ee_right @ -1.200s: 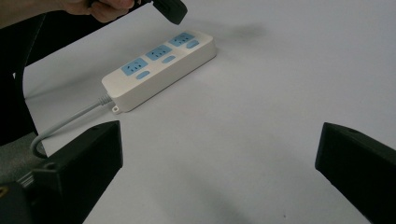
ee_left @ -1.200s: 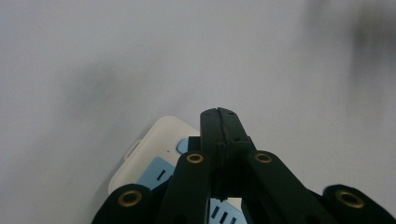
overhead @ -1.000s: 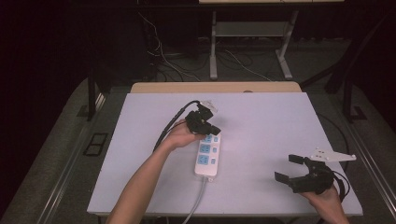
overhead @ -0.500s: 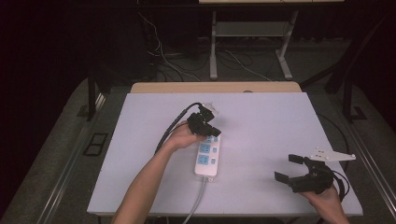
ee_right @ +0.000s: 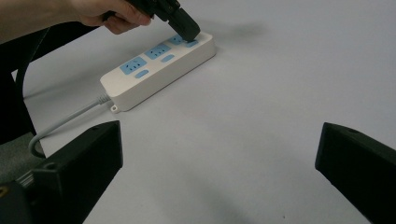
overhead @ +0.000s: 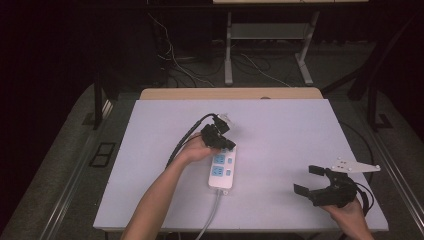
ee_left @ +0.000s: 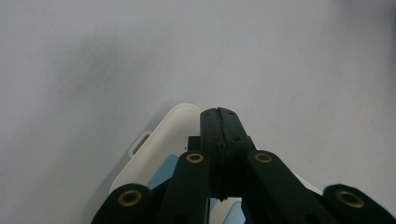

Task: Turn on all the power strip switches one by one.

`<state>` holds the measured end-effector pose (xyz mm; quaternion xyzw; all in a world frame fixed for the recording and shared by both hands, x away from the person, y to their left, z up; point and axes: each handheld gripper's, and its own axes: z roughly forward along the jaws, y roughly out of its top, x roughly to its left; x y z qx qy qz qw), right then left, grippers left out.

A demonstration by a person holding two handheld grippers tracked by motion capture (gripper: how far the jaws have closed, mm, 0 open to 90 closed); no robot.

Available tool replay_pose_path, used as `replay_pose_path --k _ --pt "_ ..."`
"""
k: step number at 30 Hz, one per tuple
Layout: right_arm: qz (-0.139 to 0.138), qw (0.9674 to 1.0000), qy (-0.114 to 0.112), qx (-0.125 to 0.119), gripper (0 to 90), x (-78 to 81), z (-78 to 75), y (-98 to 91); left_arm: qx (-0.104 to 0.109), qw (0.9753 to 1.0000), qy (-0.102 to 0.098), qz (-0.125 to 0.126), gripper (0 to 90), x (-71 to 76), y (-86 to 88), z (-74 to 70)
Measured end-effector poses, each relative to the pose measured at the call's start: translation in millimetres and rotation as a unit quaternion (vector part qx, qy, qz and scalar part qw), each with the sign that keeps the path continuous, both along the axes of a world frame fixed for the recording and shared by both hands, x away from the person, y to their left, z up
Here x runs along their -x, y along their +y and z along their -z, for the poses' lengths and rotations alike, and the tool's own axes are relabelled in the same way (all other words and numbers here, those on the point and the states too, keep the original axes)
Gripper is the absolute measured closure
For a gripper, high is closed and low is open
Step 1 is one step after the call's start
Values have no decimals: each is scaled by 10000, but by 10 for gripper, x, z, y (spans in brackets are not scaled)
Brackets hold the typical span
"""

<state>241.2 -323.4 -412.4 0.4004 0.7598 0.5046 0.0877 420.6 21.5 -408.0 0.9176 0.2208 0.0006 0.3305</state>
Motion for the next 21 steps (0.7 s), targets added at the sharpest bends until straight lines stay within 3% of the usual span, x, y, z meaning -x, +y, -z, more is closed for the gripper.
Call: replay_pose_path --k 21 --pt "4 10000 -14 -7 6 5 -6 -6 66 9999 138 -67 898 -22 13 30"
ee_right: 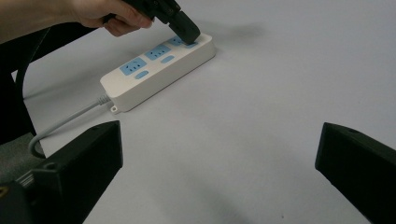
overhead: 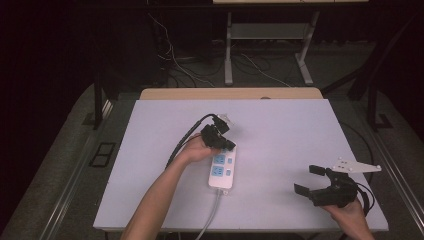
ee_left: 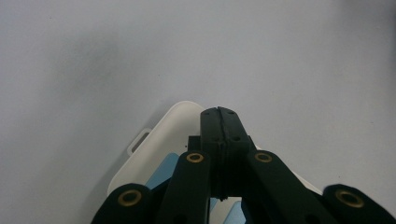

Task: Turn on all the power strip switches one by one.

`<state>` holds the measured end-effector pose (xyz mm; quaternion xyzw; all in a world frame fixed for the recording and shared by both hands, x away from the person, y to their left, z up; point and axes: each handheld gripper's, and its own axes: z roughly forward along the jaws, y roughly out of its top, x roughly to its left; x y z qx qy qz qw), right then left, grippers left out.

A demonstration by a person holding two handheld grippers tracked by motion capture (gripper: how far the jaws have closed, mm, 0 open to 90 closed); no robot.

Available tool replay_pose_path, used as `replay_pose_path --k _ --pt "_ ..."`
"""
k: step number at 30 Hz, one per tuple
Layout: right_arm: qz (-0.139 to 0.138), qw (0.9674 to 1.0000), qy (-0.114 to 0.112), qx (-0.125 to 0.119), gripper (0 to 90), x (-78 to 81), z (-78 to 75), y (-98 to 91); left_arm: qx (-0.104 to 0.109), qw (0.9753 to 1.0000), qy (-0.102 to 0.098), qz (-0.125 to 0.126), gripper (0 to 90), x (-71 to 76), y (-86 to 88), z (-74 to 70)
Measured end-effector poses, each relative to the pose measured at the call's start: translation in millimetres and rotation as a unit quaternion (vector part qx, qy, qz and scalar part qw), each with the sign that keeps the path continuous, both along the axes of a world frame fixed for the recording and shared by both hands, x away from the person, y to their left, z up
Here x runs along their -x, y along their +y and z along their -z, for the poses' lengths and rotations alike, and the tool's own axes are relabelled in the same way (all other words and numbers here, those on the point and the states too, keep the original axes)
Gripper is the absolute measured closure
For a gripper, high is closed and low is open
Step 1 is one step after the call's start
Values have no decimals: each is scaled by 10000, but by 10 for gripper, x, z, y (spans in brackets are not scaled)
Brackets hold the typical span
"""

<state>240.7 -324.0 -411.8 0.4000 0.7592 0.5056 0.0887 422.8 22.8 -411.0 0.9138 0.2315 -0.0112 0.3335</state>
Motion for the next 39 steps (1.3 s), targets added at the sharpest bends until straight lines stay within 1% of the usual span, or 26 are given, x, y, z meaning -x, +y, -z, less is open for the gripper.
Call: replay_pose_path --k 9,11,15,22,28,33,36,39 --pt "-1 10000 2 5 5 2 -2 4 43 9999 95 -28 898 -15 11 11" --pt "-5 10000 -5 4 5 5 -3 6 57 9999 96 -32 899 -15 13 15" --pt "-4 10000 -12 -2 5 9 -7 8 19 10000 61 -35 900 -7 5 14" --pt "-1 10000 -26 -7 6 13 -15 2 21 9999 72 -88 900 -2 3 24" --pt "1 10000 -39 -7 6 15 -19 -5 59 9999 70 -106 900 -2 12 29" --pt "16 10000 -27 -16 5 9 -14 -9 -19 9999 13 -103 899 13 -5 17" --pt "17 10000 -24 -17 5 8 -13 -5 -65 9999 -55 -116 898 33 -21 11" --pt "22 10000 -23 -26 5 5 -11 -4 -161 9997 -105 -141 897 47 -43 -7"
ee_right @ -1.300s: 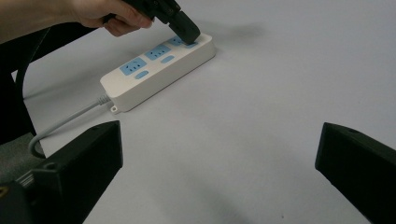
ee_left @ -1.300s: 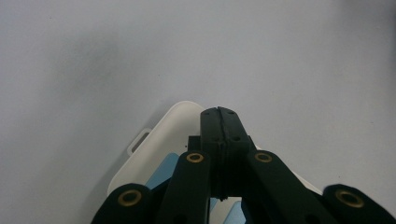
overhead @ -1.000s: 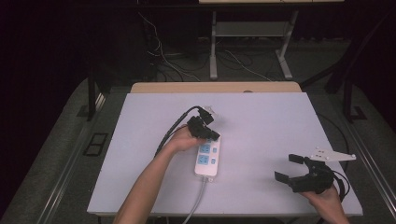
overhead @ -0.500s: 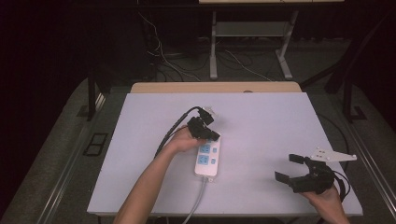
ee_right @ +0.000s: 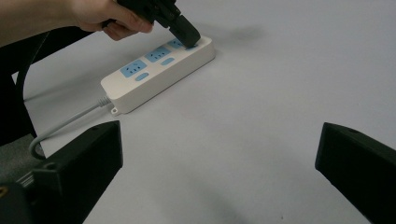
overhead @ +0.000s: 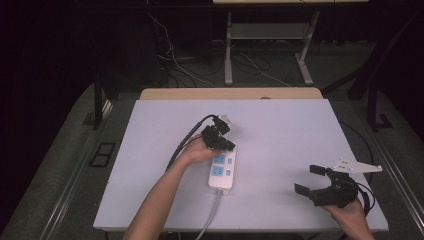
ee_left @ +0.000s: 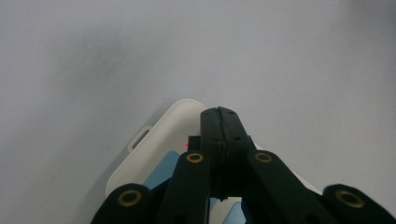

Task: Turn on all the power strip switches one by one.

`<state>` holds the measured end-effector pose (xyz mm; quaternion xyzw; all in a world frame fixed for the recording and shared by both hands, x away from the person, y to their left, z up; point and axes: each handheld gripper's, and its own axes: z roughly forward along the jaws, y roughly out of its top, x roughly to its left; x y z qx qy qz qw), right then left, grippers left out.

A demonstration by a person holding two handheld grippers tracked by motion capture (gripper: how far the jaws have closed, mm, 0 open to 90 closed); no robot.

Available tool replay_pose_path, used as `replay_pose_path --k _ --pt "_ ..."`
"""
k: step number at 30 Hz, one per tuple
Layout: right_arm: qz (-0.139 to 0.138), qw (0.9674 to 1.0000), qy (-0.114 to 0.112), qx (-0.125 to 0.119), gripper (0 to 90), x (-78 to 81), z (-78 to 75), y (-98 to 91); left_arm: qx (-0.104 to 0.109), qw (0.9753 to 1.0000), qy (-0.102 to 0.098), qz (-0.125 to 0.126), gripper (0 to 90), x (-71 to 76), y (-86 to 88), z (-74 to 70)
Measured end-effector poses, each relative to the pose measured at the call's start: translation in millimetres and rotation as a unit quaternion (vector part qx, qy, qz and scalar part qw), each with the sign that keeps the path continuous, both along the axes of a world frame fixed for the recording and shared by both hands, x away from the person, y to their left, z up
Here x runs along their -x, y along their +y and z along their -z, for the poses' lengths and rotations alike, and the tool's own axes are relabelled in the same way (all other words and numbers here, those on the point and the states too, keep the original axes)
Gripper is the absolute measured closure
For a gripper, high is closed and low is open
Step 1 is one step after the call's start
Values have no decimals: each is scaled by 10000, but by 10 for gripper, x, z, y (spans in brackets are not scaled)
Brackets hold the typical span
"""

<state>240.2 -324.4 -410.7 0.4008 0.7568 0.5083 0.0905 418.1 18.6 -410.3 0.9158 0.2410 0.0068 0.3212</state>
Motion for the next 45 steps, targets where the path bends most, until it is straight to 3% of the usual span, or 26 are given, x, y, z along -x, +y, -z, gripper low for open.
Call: replay_pose_path --k 4,7,12,20,26,33,38,45 --pt "9 10000 11 -12 6 -4 2 -7 -114 9999 -109 41 892 46 -32 -39" --pt "17 10000 14 -15 6 -4 2 -13 -39 9998 -161 116 843 81 -33 -83" --pt "17 10000 4 -23 5 2 -1 -10 -16 9995 -271 135 849 130 16 -164" --pt "-1 10000 4 -15 6 1 0 4 243 9989 -402 -47 845 234 232 -296" --pt "-6 10000 -4 -9 6 3 -2 16 526 9968 -552 -219 777 321 437 -431" --pt "-18 10000 3 -23 5 0 1 21 670 9958 -592 -206 559 514 647 -529" --pt "-14 10000 6 -31 5 2 1 26 733 9950 -485 -470 294 627 815 -559" --pt "-9 10000 30 -34 5 2 2 32 846 9925 -493 -727 24 825 1074 -533"
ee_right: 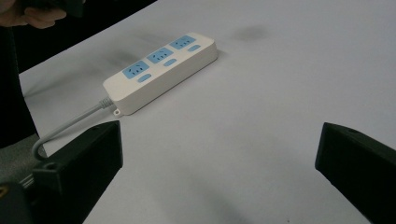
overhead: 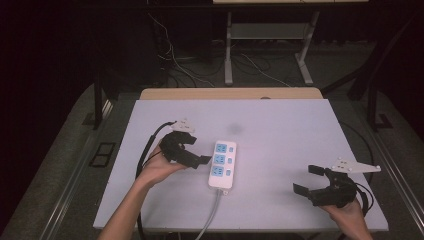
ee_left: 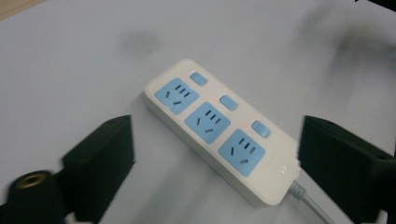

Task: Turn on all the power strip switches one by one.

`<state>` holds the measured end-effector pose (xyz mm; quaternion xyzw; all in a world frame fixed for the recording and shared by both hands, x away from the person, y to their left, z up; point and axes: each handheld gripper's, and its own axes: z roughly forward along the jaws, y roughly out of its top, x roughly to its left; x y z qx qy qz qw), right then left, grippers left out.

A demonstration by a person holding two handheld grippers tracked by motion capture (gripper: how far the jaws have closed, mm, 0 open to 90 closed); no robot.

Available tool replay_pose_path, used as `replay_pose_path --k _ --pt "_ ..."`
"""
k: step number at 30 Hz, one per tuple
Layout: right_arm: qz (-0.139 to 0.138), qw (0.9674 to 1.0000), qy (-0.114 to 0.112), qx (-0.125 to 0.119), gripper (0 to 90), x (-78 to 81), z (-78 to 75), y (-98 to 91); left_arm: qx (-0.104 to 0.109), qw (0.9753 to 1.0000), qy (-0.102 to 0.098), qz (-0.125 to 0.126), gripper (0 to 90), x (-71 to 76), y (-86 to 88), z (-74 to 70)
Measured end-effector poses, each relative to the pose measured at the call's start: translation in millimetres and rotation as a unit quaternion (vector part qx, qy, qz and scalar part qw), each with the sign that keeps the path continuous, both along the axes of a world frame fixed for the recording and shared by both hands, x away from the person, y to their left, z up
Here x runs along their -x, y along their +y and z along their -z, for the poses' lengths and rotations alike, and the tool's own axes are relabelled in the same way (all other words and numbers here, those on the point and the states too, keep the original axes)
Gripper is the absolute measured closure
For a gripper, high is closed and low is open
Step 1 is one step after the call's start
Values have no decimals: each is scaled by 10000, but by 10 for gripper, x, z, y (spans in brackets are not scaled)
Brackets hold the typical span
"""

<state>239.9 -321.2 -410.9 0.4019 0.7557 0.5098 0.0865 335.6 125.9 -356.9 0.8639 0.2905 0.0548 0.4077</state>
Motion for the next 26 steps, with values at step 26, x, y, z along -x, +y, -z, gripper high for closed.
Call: replay_pose_path --k 26 --pt "-99 9999 97 29 5 19 6 58 991 9906 -408 -856 0 739 590 452"
